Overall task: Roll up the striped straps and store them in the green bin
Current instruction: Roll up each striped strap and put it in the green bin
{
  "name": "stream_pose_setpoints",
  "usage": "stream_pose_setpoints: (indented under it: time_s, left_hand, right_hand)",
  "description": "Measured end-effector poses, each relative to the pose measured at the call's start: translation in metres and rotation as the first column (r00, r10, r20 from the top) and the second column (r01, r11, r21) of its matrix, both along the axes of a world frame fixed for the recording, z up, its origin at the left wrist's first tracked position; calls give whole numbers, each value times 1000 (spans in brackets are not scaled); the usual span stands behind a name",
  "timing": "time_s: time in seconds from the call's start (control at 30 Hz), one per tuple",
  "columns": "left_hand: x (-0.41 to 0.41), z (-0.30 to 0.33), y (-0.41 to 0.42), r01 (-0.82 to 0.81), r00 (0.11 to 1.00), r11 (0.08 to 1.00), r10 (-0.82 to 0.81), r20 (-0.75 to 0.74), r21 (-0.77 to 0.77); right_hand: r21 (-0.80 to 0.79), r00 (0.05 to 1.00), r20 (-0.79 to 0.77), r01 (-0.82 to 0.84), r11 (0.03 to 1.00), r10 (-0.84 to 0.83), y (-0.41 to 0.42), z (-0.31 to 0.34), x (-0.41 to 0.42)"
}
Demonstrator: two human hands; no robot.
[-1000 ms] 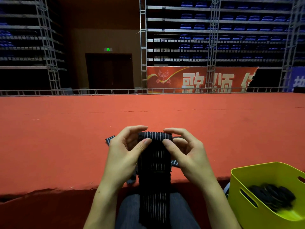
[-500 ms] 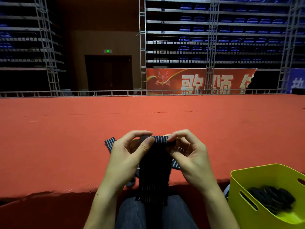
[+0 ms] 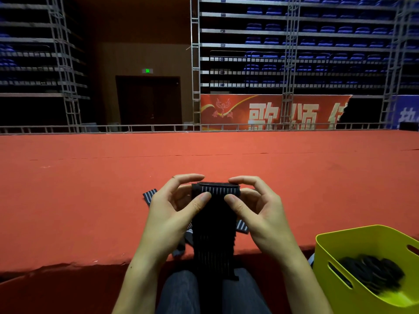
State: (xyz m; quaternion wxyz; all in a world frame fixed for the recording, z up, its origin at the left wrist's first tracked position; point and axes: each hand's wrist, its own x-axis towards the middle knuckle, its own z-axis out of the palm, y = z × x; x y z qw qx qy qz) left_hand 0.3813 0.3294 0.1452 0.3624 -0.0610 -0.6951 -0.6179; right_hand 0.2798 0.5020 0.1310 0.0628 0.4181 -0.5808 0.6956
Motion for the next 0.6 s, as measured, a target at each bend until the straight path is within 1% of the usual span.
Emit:
stream_pose_setpoints:
  time_s: [0.1, 0.2, 0.47, 0.6]
  left_hand:
    - [-1, 0, 1, -9, 1000, 1000, 9, 29, -6]
    - [-1, -1, 4, 5, 999, 1000, -5, 50, -1]
    - [-2, -1, 5, -10, 1000, 1000, 10, 14, 17]
    - [-2, -4, 1, 14, 1000, 1000, -14, 0, -7]
  right_hand:
    - [-23, 1000, -2, -19, 1000, 19, 0, -2, -3]
    - [-31, 1000, -6, 3, 1000, -3, 0, -5, -6]
    - [-43, 1000, -12, 1, 999, -2, -1, -6, -5]
    - [-21, 998, 58, -28, 999, 30, 1, -5, -2]
